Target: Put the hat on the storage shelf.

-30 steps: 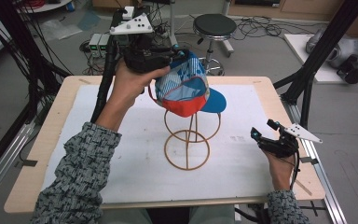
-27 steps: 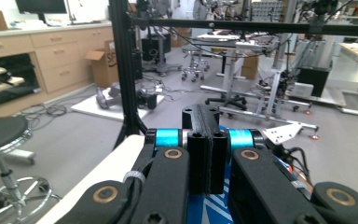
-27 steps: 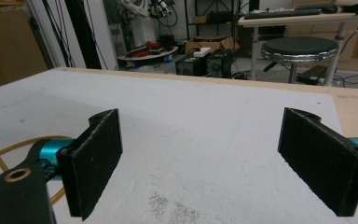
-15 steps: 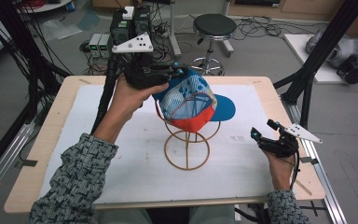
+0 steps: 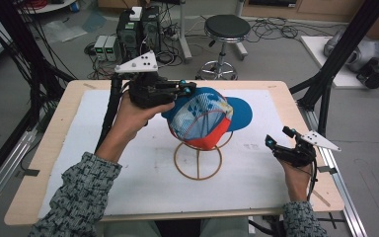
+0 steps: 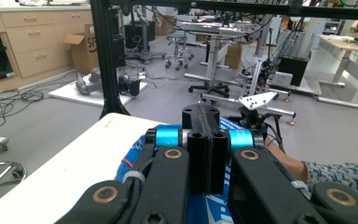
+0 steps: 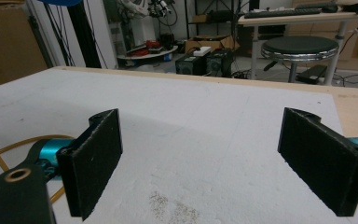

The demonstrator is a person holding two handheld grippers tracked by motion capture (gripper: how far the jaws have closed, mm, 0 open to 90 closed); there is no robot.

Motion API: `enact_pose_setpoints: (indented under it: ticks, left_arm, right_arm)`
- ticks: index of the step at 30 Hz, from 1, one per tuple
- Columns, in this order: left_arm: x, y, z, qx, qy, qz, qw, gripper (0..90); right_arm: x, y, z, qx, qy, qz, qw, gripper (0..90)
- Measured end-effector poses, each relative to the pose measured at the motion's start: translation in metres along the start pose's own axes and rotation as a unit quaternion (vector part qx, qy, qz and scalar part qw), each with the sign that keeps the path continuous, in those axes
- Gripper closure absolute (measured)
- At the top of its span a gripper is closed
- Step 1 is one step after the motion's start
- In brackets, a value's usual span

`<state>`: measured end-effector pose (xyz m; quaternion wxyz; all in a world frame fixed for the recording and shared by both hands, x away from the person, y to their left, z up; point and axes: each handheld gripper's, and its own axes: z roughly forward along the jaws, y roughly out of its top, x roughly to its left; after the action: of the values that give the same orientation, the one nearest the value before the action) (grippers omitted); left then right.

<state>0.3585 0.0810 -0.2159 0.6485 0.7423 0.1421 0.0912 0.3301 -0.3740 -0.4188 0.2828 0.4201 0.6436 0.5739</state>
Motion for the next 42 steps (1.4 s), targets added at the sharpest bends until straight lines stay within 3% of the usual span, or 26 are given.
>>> enact_pose_setpoints:
  ticks: [11,25,32,42]
  left_arm:
    - [-0.009,-0.009,-0.001,0.001,-0.016,-0.004,0.9999,89.7]
    - [-0.023,-0.005,-0.006,-0.004,-0.03,0.002,0.9995,89.7]
    - [-0.022,-0.006,-0.009,-0.002,-0.028,0.003,0.9996,89.7]
    - [-0.018,-0.023,0.003,0.01,-0.031,-0.002,0.9995,89.7]
  right_arm:
    - [0.0,0.0,0.0,0.0,0.0,0.001,1.0,12.9]
    - [0.001,0.0,0.0,0.003,0.001,0.002,1.0,12.9]
    - [0.001,0.0,0.001,0.002,0.001,0.0,1.0,12.9]
    - [0.0,0.0,0.001,0.004,0.001,0.002,1.0,12.9]
